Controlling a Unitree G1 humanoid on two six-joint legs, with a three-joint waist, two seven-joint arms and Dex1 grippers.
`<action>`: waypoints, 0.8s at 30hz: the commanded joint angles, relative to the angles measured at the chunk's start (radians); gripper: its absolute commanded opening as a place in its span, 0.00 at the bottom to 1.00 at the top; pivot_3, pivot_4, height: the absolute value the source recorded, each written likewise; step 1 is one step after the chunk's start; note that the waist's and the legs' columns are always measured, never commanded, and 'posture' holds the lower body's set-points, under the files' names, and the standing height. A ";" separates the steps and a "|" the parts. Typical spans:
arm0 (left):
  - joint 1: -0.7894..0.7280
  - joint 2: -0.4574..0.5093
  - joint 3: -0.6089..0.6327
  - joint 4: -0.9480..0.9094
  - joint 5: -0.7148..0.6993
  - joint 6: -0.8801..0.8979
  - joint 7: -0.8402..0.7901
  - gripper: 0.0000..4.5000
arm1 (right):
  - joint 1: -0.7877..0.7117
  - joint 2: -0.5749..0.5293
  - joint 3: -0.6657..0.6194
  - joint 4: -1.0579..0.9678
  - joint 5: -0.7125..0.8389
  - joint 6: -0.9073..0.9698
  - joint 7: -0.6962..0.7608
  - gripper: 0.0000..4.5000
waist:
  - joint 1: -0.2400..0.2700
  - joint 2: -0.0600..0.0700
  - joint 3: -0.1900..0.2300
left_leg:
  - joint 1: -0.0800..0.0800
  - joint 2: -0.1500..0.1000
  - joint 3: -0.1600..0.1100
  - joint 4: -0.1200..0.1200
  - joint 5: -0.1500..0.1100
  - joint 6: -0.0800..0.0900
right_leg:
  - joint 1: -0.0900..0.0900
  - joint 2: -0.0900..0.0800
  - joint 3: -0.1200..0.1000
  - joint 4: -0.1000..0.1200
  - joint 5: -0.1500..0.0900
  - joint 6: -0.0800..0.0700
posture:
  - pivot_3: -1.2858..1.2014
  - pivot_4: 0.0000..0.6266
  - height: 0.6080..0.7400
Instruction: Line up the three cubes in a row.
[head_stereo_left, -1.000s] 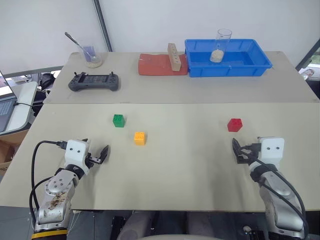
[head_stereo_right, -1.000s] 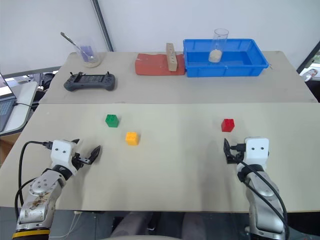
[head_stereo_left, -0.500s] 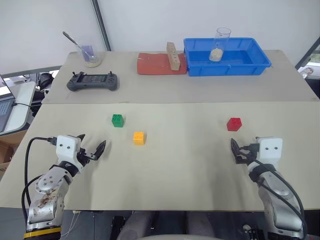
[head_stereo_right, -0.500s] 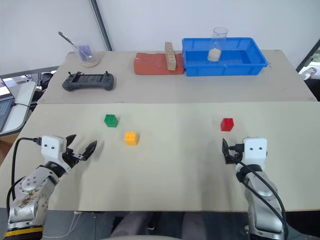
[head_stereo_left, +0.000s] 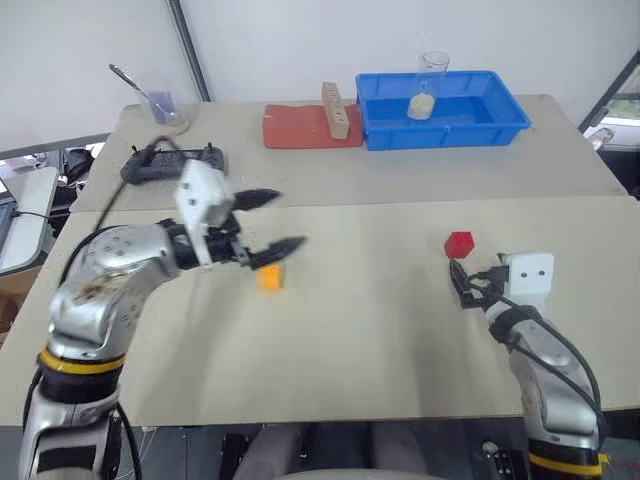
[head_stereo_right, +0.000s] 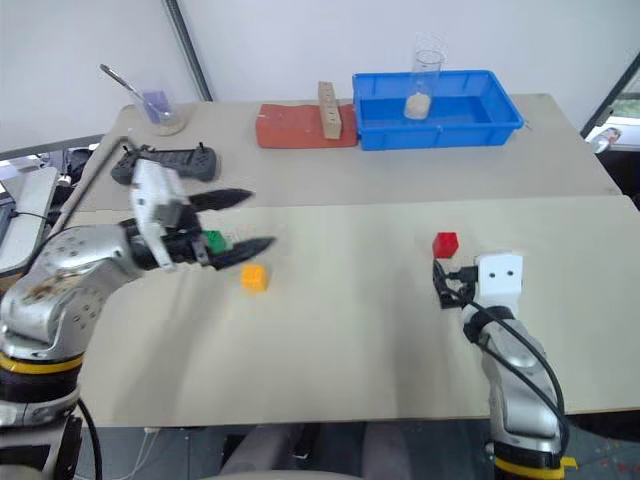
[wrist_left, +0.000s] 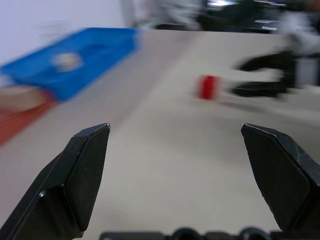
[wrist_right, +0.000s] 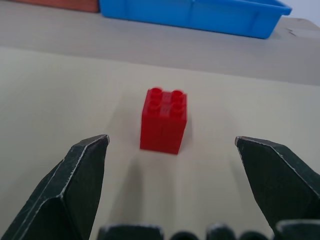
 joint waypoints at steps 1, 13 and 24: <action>-0.074 -0.016 -0.056 0.029 0.005 -0.035 -0.095 0.99 | -0.062 0.008 -0.007 0.079 0.010 -0.011 -0.012 1.00 | -0.002 0.000 0.000 | 0.000 0.001 0.000 0.000 0.000 0.000 | 0.000 0.001 0.000 0.000 0.000 -0.001 | 0.52 0.24 1.00; -0.132 -0.076 -0.067 0.126 0.050 -0.096 -0.144 0.99 | -0.239 0.047 0.043 0.357 -0.017 -0.146 -0.014 1.00 | -0.001 0.000 0.000 | 0.000 0.001 0.000 -0.001 0.001 -0.001 | -0.001 0.002 0.002 0.000 0.001 -0.001 | 0.52 0.24 1.00; -0.097 -0.065 -0.048 0.091 0.053 -0.093 -0.136 1.00 | -0.249 0.034 0.039 0.424 -0.017 -0.216 0.001 0.33 | -0.001 0.000 0.000 | 0.000 0.001 0.001 0.000 0.003 -0.005 | -0.002 0.002 0.004 0.005 0.001 -0.002 | 0.52 0.24 1.00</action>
